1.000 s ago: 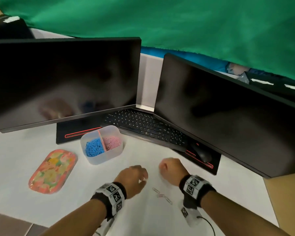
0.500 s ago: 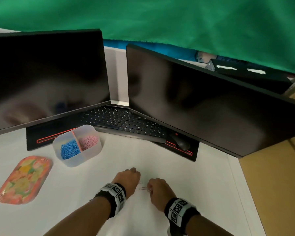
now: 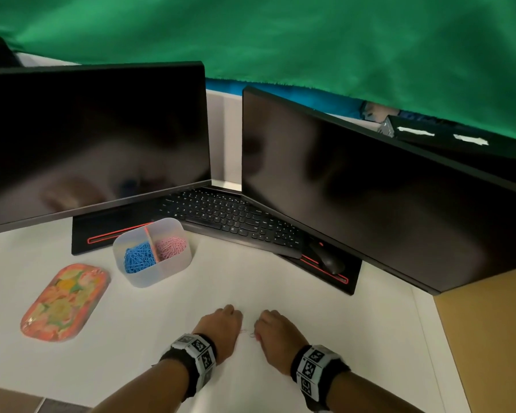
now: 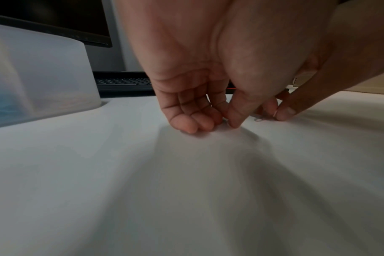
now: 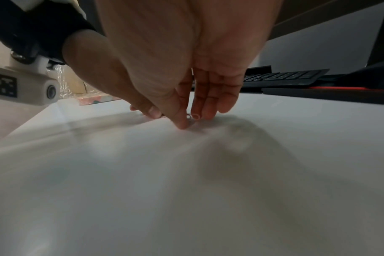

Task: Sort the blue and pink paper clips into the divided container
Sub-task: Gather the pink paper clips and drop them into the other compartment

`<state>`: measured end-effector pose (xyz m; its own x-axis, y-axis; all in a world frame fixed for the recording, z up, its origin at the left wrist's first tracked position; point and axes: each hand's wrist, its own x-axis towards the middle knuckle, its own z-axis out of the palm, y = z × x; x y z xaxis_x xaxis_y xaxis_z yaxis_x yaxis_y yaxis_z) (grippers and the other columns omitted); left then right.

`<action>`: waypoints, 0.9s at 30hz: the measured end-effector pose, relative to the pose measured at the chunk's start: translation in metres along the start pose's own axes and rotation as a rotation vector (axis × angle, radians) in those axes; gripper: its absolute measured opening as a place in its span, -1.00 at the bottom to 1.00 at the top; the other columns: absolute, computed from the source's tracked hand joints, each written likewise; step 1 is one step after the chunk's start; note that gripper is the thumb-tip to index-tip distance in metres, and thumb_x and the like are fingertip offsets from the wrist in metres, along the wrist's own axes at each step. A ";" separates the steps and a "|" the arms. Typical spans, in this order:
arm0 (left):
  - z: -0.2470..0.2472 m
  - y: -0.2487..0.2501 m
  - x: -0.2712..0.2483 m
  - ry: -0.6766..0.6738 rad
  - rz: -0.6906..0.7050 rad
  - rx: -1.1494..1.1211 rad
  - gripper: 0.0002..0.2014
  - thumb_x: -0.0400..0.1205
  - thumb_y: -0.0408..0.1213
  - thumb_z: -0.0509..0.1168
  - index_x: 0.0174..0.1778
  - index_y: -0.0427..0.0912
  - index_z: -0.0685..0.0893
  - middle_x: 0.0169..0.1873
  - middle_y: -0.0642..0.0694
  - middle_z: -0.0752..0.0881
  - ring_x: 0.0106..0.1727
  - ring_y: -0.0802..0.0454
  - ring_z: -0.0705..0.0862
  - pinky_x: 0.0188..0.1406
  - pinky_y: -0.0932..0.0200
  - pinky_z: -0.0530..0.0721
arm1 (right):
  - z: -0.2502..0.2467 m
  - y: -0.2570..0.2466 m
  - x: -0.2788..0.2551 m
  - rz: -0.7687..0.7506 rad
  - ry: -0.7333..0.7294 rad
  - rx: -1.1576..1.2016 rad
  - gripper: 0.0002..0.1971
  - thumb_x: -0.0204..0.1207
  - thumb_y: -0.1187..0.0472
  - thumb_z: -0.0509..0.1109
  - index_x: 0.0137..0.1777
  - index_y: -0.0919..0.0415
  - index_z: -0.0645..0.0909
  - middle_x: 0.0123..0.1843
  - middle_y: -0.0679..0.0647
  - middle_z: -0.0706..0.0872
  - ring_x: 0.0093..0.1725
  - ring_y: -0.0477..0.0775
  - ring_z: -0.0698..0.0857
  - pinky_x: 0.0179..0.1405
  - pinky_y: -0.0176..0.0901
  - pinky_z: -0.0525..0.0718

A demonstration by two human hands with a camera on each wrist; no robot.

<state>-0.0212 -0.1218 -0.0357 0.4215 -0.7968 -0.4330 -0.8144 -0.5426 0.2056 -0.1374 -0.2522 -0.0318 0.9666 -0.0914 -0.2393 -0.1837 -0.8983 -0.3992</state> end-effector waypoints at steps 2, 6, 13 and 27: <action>-0.001 -0.003 -0.004 0.015 -0.001 -0.022 -0.81 0.67 -0.27 0.11 0.16 -0.18 0.49 0.12 -0.15 0.56 0.08 -0.15 0.63 0.01 -0.01 0.64 | -0.003 -0.002 0.003 0.020 -0.035 0.012 -0.75 0.45 0.50 0.14 0.00 0.32 0.59 0.05 0.24 0.61 0.05 0.25 0.57 -0.05 -0.02 0.51; -0.012 -0.016 -0.011 0.090 -0.019 -0.127 -0.85 0.66 -0.25 0.08 0.06 -0.16 0.51 0.04 -0.13 0.62 0.00 -0.14 0.66 0.00 0.01 0.65 | -0.006 -0.004 0.007 0.093 -0.086 0.013 -0.74 0.49 0.48 0.13 0.09 0.29 0.53 0.12 0.22 0.61 0.13 0.21 0.55 -0.10 -0.16 0.40; -0.067 -0.051 -0.007 0.403 -0.128 -0.348 -0.90 0.61 -0.29 0.17 -0.14 -0.01 0.56 -0.19 0.00 0.66 -0.24 -0.01 0.65 -0.18 0.09 0.66 | -0.003 -0.010 0.009 0.189 -0.126 0.068 -0.81 0.55 0.42 0.18 0.12 0.28 0.50 0.17 0.19 0.61 0.17 0.15 0.57 -0.04 -0.24 0.43; -0.129 -0.119 0.024 0.415 -0.452 -0.253 -0.86 0.65 -0.31 0.17 -0.02 -0.13 0.64 -0.28 -0.11 0.67 -0.23 -0.10 0.67 -0.24 0.10 0.61 | -0.038 -0.052 0.059 0.145 0.016 0.283 -0.80 0.56 0.35 0.14 0.01 0.19 0.60 0.04 0.04 0.58 0.01 -0.03 0.58 0.09 -0.29 0.57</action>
<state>0.1371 -0.1104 0.0424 0.8597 -0.4845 -0.1614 -0.4236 -0.8531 0.3047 -0.0636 -0.2276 0.0084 0.9291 -0.2179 -0.2989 -0.3598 -0.7201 -0.5934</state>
